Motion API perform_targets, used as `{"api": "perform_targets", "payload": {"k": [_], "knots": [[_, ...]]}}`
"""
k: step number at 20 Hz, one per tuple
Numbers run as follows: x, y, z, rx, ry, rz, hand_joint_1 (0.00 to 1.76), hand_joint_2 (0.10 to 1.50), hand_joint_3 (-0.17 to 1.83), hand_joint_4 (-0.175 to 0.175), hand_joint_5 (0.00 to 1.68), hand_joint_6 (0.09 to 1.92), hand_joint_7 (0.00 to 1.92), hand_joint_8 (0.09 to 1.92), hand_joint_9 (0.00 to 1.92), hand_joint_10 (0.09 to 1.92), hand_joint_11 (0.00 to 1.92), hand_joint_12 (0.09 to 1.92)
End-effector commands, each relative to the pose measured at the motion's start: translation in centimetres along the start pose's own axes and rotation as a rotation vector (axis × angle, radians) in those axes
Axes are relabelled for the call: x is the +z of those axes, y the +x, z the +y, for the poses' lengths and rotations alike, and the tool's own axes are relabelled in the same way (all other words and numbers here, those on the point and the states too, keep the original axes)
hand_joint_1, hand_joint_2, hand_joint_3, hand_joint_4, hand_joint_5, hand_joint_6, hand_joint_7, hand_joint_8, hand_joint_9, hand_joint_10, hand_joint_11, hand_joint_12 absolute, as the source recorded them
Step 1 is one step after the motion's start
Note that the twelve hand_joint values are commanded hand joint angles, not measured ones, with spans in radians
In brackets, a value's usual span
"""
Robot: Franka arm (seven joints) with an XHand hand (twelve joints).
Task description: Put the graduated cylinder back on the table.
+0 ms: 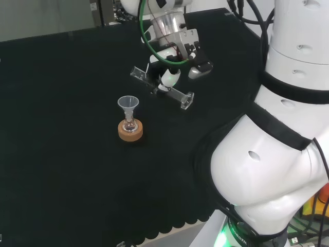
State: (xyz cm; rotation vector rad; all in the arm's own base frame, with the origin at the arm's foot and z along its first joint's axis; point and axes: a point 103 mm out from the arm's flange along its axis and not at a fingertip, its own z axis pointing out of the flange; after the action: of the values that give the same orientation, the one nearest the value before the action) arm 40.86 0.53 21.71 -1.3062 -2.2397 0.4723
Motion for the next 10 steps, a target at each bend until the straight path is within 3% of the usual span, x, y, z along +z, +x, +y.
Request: {"api": "perform_targets", "payload": {"k": [1,6,10], "knots": [[0.4,-1.3,0.1,-0.044,-0.119,0.055,1.24,1.16,0.0,-0.175,0.87,1.15,0.91,1.15,1.37,0.1,1.13,0.84],[0.6,-2.3,0.8,-0.06,-0.242,0.084,1.24,1.16,0.0,-0.175,0.87,1.14,0.91,1.14,1.37,0.09,1.13,0.84],[0.6,-3.5,2.3,-0.057,-0.304,0.132,1.24,1.16,0.0,-0.175,0.87,1.14,0.91,1.14,1.37,0.09,1.13,0.84]]}}
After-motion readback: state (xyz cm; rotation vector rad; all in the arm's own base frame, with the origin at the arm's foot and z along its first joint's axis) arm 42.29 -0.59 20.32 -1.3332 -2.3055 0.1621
